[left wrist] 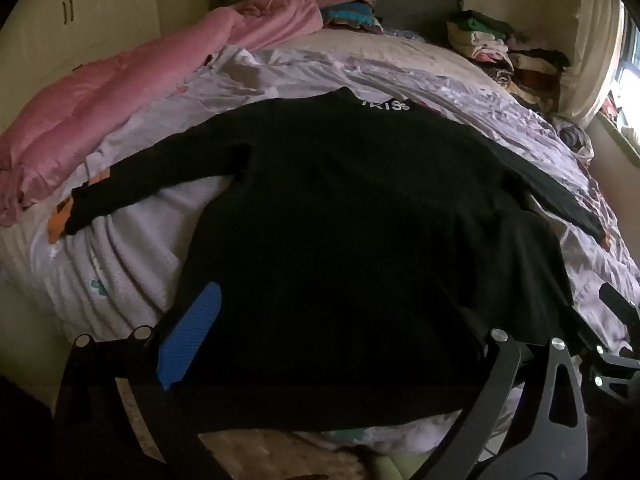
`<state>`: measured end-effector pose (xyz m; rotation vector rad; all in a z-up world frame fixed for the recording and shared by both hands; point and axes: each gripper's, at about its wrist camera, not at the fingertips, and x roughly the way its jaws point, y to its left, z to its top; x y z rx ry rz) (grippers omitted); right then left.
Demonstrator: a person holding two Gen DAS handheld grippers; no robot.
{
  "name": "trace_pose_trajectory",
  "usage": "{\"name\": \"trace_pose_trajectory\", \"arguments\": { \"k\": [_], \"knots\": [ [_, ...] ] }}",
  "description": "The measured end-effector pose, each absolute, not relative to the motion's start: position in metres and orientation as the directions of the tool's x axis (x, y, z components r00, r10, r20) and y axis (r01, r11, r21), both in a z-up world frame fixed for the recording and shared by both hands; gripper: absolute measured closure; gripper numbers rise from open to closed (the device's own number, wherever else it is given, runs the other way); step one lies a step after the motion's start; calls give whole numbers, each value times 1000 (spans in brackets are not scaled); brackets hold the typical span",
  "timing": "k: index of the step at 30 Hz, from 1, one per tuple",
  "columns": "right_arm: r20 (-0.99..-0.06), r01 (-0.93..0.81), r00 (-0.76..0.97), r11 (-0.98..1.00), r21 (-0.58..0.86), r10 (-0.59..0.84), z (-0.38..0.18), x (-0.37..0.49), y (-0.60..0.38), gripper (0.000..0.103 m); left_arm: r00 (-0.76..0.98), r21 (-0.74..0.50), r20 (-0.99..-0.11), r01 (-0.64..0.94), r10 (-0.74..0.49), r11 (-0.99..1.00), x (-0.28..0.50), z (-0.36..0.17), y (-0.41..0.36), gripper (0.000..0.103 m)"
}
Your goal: Fold small clothes
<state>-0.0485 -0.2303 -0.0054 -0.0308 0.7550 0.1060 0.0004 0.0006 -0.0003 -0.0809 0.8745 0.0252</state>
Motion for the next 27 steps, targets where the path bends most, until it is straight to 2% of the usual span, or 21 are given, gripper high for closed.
{"name": "trace_pose_trajectory", "arguments": {
  "k": [7, 27],
  "knots": [
    [-706, -115, 703, 993, 7, 86, -9, -41, -228, 4, 646, -54, -763, -50, -9, 997, 2, 0, 0, 9],
    [-682, -136, 723, 991, 15, 109, -1, -54, -215, 4, 655, -53, -755, -54, -5, 997, -1, 4, 1, 9]
  ]
}}
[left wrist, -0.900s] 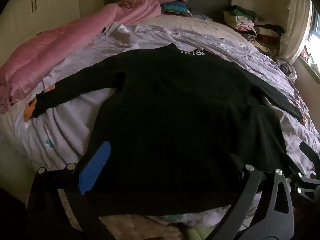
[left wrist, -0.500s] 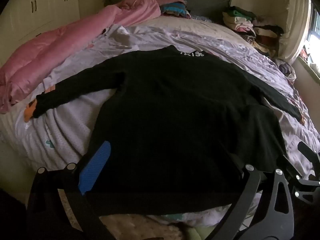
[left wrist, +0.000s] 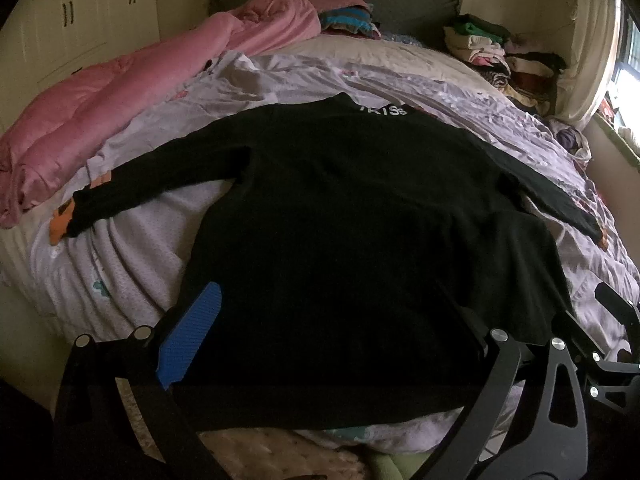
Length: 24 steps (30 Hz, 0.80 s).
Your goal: Fold small clothes
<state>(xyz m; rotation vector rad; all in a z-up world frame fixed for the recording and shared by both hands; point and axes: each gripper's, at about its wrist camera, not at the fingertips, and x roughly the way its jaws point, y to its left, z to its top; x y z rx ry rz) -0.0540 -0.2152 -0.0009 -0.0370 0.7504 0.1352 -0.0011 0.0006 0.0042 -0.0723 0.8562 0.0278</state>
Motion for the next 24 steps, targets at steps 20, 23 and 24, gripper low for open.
{"name": "trace_pose_trajectory", "arguments": {
  "k": [20, 23, 24],
  "knots": [
    [-680, -140, 724, 990, 18, 115, 1, -55, -213, 4, 660, -51, -751, -52, -4, 997, -2, 3, 1, 9],
    [-680, -140, 724, 990, 17, 114, 2, -55, -211, 4, 660, -53, -751, -52, -5, 997, -3, 7, -1, 9],
    [-680, -140, 725, 990, 16, 113, 3, -55, -211, 4, 662, -52, -750, -53, -4, 997, -3, 7, -1, 9]
  ]
}}
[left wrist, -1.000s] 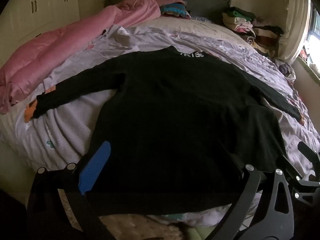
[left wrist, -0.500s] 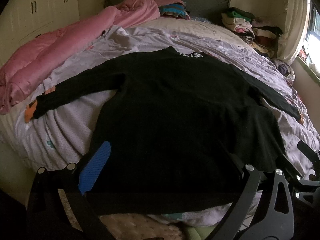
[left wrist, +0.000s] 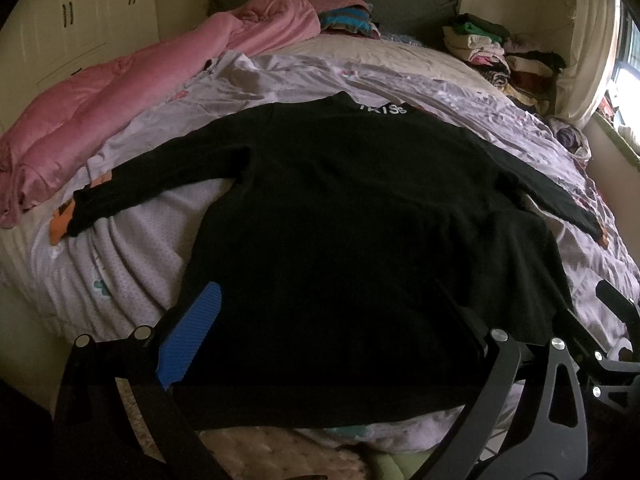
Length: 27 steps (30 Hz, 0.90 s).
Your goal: Fold small clothes
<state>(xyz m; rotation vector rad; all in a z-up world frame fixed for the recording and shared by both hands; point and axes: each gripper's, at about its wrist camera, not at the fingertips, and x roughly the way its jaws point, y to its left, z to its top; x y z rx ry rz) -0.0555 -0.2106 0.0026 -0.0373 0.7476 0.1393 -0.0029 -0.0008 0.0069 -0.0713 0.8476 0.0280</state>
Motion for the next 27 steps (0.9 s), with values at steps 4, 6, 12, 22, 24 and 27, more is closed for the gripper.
{"name": "trace_pose_trajectory", "arguments": {
  "k": [4, 6, 12, 22, 24, 27],
  "knots": [
    [-679, -140, 725, 990, 17, 114, 3, -56, -211, 4, 661, -52, -751, -51, -5, 997, -3, 7, -1, 9],
    [-679, -138, 726, 990, 17, 113, 4, -56, -209, 4, 661, -49, -750, -52, -2, 997, -3, 8, -1, 9],
    [-680, -144, 723, 989, 20, 119, 4, -55, -208, 4, 662, -50, -749, -54, -2, 997, -3, 7, -1, 9],
    [-679, -145, 724, 989, 20, 120, 4, -54, -207, 4, 662, -47, -750, -55, 1, 997, -2, 8, 1, 9],
    [-678, -144, 724, 989, 26, 123, 4, -53, -206, 4, 662, -44, -749, -54, 3, 998, -2, 8, 1, 9],
    [-680, -146, 721, 989, 38, 133, 5, -49, -202, 4, 661, -39, -750, -56, 8, 998, -1, 9, 0, 9]
  ]
}}
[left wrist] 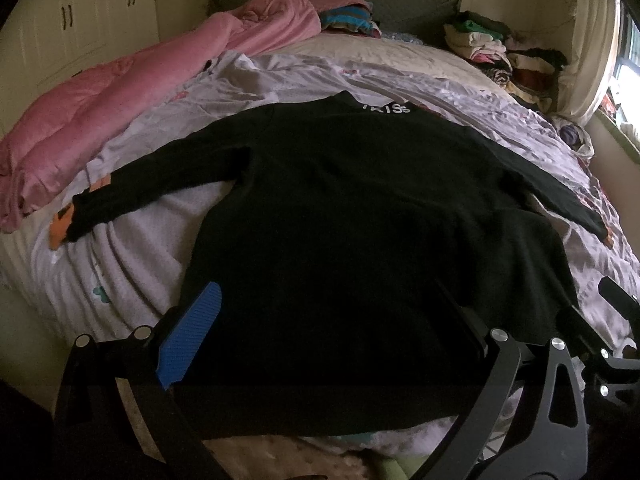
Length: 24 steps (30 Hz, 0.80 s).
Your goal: Fold small clothes
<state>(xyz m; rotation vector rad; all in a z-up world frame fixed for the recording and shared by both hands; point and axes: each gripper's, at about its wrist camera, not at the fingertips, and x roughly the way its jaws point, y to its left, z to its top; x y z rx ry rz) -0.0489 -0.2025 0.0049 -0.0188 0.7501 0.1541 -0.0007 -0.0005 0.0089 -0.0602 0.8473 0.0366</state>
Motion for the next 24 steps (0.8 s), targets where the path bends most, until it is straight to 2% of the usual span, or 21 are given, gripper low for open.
{"name": "trace_pose_trajectory", "arguments": {
  "k": [24],
  "knots": [
    [-676, -111, 724, 990, 85, 139, 2, 2, -217, 4, 643, -15, -766, -39, 14, 999, 49, -3, -15, 9]
  ]
}}
